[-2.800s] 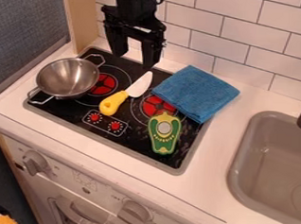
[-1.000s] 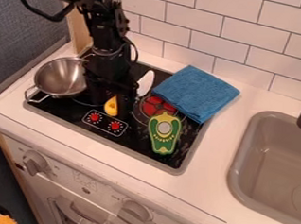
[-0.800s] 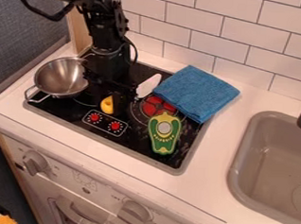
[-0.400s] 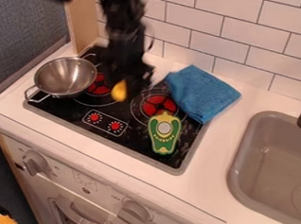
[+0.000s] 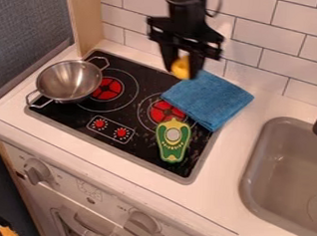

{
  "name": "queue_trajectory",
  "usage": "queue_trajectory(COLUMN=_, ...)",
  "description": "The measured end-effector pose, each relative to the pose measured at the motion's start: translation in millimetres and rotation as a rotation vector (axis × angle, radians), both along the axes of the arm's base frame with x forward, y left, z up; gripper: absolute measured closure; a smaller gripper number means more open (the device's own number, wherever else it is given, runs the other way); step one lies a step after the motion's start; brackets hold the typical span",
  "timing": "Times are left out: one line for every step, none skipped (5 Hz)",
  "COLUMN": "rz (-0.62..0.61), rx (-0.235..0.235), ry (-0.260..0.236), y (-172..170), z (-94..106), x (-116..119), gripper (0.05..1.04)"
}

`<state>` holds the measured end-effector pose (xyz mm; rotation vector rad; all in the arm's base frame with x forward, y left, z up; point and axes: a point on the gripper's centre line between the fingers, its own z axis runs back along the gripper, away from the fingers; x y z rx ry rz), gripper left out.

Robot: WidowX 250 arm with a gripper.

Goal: Put the yellow knife on top of the blue cloth

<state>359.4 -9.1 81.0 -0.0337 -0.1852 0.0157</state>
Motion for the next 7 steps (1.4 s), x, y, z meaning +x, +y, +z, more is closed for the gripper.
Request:
queue_trajectory(rz=0.059, rx=0.002, ry=0.074, y=-10, z=-29.3, x=6, gripper=0.574)
queue_trajectory(rz=0.063, rx=-0.008, ry=0.112, y=-13, z=-48.6, x=5, gripper=0.574)
queue_trajectory(rz=0.029, rx=0.013, ry=0.112, y=-10, z=-53.0, x=3, gripper=0.497)
queue_trajectory(rz=-0.011, rx=0.017, ry=0.129, y=-10, z=-56.9, x=-2, gripper=0.195)
queue_trajectory(rz=-0.031, rx=-0.011, ry=0.108, y=-14, z=-47.6, x=-5, gripper=0.074)
queue_trajectory(rz=-0.052, rx=-0.018, ry=0.012, y=-9, z=-9.8, x=-8, gripper=0.079)
queue_trajectory(rz=-0.059, rx=-0.009, ry=-0.033, y=9, z=14.1, x=-25, gripper=0.083)
